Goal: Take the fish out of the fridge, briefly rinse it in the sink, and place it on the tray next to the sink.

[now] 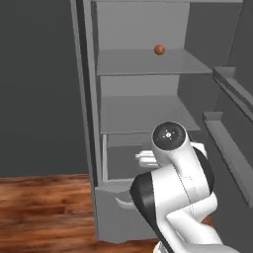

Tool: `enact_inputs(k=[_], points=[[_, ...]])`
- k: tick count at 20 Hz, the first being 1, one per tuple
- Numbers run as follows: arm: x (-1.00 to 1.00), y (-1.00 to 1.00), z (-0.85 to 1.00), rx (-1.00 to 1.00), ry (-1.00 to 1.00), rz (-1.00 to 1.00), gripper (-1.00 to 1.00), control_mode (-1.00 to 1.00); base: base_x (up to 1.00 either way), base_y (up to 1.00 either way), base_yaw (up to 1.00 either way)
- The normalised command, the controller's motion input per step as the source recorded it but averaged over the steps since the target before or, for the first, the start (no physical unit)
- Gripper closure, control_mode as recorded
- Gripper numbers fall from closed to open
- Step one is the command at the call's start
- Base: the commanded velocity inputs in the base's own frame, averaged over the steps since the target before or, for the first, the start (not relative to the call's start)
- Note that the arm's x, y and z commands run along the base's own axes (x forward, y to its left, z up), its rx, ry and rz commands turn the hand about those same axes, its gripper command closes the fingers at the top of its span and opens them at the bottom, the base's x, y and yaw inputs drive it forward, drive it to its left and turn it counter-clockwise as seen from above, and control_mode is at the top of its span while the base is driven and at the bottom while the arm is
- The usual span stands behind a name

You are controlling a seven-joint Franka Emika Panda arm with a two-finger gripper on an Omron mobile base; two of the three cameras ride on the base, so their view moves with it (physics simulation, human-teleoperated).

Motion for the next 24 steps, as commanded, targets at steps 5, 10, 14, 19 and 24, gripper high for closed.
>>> enact_inputs(k=[5, 10, 14, 19, 24], points=[[0.0, 0.0, 0.0, 0.0, 0.0, 0.0, 1.0, 1.0, -0.72, 0.0, 0.69], [0.0, 0.0, 0.0, 0.0, 0.0, 0.0, 1.0, 1.0, -0.29, 0.0, 0.92], [0.0, 0.0, 0.0, 0.0, 0.0, 0.0, 1.0, 1.0, -0.12, 0.0, 0.99], [0.0, 0.0, 0.0, 0.0, 0.0, 0.0, 1.0, 1.0, -0.05, 0.0, 1.0], [0.0, 0.0, 0.0, 0.0, 0.0, 0.0, 1.0, 1.0, 0.0, 0.0, 1.0]])
